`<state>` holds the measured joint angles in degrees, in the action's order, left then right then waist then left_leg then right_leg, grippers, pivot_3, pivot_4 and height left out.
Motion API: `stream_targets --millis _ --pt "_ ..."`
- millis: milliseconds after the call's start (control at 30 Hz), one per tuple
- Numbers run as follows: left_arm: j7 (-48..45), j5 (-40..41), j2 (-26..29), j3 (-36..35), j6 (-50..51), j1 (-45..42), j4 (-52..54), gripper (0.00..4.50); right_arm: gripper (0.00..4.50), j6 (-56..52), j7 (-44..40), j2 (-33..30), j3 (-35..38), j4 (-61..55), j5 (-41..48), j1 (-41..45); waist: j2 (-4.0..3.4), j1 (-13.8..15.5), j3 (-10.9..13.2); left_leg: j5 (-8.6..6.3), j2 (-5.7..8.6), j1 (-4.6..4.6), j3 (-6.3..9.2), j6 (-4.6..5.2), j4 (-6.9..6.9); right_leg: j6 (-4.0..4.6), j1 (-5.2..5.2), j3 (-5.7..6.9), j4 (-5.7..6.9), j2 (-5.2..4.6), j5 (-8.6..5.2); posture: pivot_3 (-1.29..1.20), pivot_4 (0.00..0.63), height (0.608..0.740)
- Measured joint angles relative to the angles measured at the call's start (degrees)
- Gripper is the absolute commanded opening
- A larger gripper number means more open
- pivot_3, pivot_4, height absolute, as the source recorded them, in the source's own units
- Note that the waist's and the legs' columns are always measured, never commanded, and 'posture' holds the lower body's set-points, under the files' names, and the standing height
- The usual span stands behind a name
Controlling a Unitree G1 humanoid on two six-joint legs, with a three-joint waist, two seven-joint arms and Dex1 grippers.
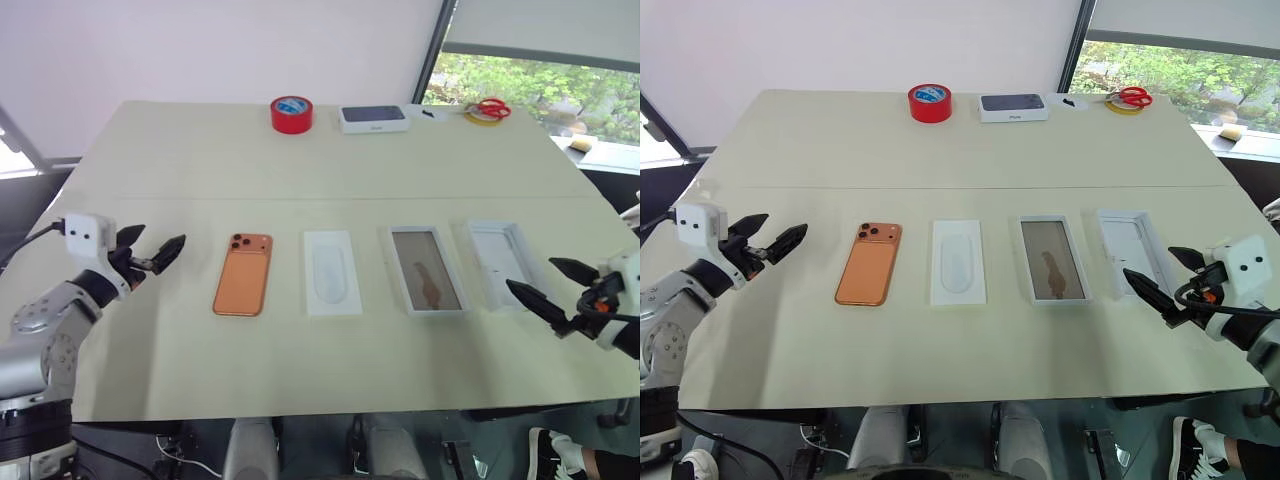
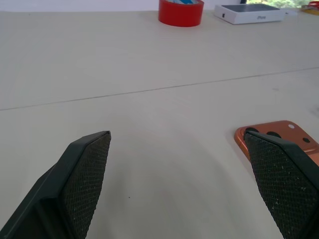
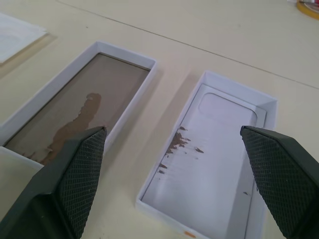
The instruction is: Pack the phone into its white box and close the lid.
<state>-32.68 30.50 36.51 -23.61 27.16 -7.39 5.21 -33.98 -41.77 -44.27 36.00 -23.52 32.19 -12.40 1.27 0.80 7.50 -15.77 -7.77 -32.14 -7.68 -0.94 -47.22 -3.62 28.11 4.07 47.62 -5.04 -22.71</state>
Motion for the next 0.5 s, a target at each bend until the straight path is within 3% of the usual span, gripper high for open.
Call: stream_targets --millis 233,367,500 --pt "0.6 0.3 -2.5 1.3 1.0 0.0 3.4 4.47 4.5 -2.3 1.4 0.1 -5.0 -3.0 1.0 2.8 0.0 0.1 0.0 0.0 0.0 0.0 0.01 0.0 -0.01 0.0 -0.03 0.0 0.0 0.0 0.0 0.0 0.15 0.637" --pt "0.4 3.2 -5.3 7.1 4.8 -0.4 10.8 4.47 4.5 -4.5 3.0 0.2 -9.5 -7.0 2.0 6.0 0.0 0.0 0.0 0.0 0.01 0.0 0.02 0.0 -0.04 0.0 -0.06 0.0 0.0 0.0 0.0 0.0 0.15 0.637" --pt "-2.0 9.0 -4.2 11.0 12.5 -0.8 15.4 4.47 4.5 -6.2 5.7 0.1 -12.9 -10.8 1.8 7.8 0.01 0.0 0.0 0.01 0.01 0.04 0.06 -0.01 -0.01 -0.03 -0.06 0.0 0.04 0.02 0.02 0.0 0.15 0.637"
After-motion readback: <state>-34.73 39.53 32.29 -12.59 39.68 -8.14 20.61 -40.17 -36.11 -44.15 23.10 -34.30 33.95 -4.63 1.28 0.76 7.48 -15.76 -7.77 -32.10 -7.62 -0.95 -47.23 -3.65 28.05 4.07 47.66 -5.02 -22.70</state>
